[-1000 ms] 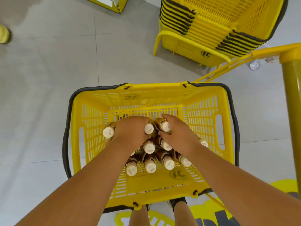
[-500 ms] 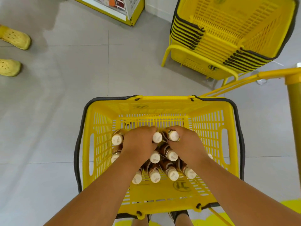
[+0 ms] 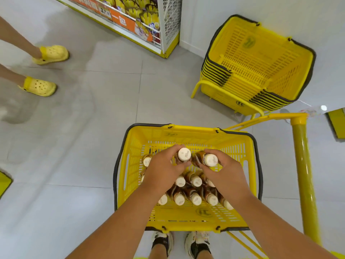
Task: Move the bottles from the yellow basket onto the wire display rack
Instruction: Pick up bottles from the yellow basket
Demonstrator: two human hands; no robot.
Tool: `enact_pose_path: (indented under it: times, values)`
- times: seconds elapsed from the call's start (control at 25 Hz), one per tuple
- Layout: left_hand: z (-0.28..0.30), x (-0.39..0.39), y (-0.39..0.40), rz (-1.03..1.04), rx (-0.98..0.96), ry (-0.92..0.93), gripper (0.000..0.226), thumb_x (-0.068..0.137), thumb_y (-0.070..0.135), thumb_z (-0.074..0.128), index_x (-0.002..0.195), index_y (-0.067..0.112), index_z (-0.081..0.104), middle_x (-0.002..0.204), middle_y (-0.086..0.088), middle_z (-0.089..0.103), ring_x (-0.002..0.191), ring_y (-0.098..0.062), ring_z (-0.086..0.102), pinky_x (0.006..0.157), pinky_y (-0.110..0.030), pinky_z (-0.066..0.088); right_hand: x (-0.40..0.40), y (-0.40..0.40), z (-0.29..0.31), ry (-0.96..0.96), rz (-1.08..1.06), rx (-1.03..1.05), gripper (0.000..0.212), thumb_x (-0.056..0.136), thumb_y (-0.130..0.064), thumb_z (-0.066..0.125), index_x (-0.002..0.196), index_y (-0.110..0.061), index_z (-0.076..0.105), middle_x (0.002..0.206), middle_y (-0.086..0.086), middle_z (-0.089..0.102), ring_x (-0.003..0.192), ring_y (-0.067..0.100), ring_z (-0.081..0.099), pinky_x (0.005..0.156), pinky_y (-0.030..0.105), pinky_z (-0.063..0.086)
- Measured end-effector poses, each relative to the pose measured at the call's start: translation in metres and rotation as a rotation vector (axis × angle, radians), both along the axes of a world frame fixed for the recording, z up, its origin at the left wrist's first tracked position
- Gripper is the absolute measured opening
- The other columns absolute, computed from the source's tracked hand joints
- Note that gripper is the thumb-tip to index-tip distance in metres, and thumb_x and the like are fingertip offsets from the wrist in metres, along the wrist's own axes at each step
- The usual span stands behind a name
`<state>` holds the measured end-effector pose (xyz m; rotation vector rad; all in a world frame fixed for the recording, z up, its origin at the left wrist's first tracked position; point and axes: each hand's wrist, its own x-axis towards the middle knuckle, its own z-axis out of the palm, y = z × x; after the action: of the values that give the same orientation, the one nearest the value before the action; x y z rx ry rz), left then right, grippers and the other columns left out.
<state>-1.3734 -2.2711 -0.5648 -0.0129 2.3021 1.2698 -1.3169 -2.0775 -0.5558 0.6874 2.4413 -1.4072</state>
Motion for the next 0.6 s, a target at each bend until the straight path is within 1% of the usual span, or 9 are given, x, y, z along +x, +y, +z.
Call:
enact_pose_path:
  times: [0.08,0.12,0.2,0.4,0.48,0.6]
  values:
    - [0.021,0.003,-0.004,0.022,0.052,0.008,0.052,0.083,0.035,0.082,0.132,0.039,0.064,0.129,0.029,0.06,0.121,0.012,0.05,0.102,-0.011,0.041,0.001,-0.004,0.023,0.049,-0.009,-0.013,0.038,0.085,-0.032,0.083,0.119,-0.04,0.07,0.113,-0.026,0.07,0.109,-0.012,0.061,0.087,0.005,0.047]
    - [0.033,0.006,-0.006,0.037,0.077,0.007,0.053,0.083,0.034,0.082,0.132,0.04,0.063,0.131,0.029,0.061,0.123,0.011,0.051,0.104,-0.014,0.042,0.002,-0.006,0.035,0.069,-0.01,-0.025,0.038,0.085,-0.033,0.083,0.12,-0.039,0.071,0.114,-0.025,0.071,0.11,-0.01,0.061,0.087,0.003,0.046]
    - [0.06,0.012,-0.009,0.061,0.103,0.017,0.053,0.083,0.035,0.082,0.132,0.04,0.063,0.131,0.027,0.063,0.124,0.008,0.054,0.104,-0.019,0.044,0.005,-0.01,0.065,0.105,-0.015,-0.036,0.037,0.084,-0.033,0.084,0.118,-0.038,0.071,0.115,-0.024,0.072,0.111,-0.008,0.062,0.088,0.005,0.046]
    - [0.148,0.024,-0.02,0.143,0.124,0.064,0.052,0.079,0.035,0.085,0.127,0.037,0.067,0.122,0.023,0.069,0.115,0.012,0.058,0.095,-0.01,0.044,0.012,-0.02,0.154,0.187,-0.042,-0.048,0.033,0.082,-0.029,0.086,0.11,-0.038,0.072,0.109,-0.025,0.073,0.108,-0.003,0.067,0.092,0.024,0.054]
    - [0.186,0.026,-0.024,0.163,0.15,0.059,0.049,0.078,0.034,0.086,0.124,0.038,0.069,0.116,0.024,0.071,0.111,0.012,0.059,0.092,-0.009,0.044,0.015,-0.023,0.191,0.204,-0.042,-0.068,0.031,0.081,-0.026,0.087,0.106,-0.037,0.073,0.106,-0.023,0.074,0.105,-0.001,0.069,0.093,0.03,0.056]
    - [0.246,0.028,-0.03,0.164,0.164,0.095,0.04,0.078,0.033,0.085,0.113,0.042,0.07,0.103,0.027,0.071,0.101,0.016,0.059,0.082,-0.003,0.042,0.023,-0.024,0.249,0.244,-0.013,-0.068,0.03,0.08,-0.021,0.088,0.102,-0.036,0.074,0.105,-0.016,0.076,0.104,0.004,0.07,0.093,0.037,0.057]
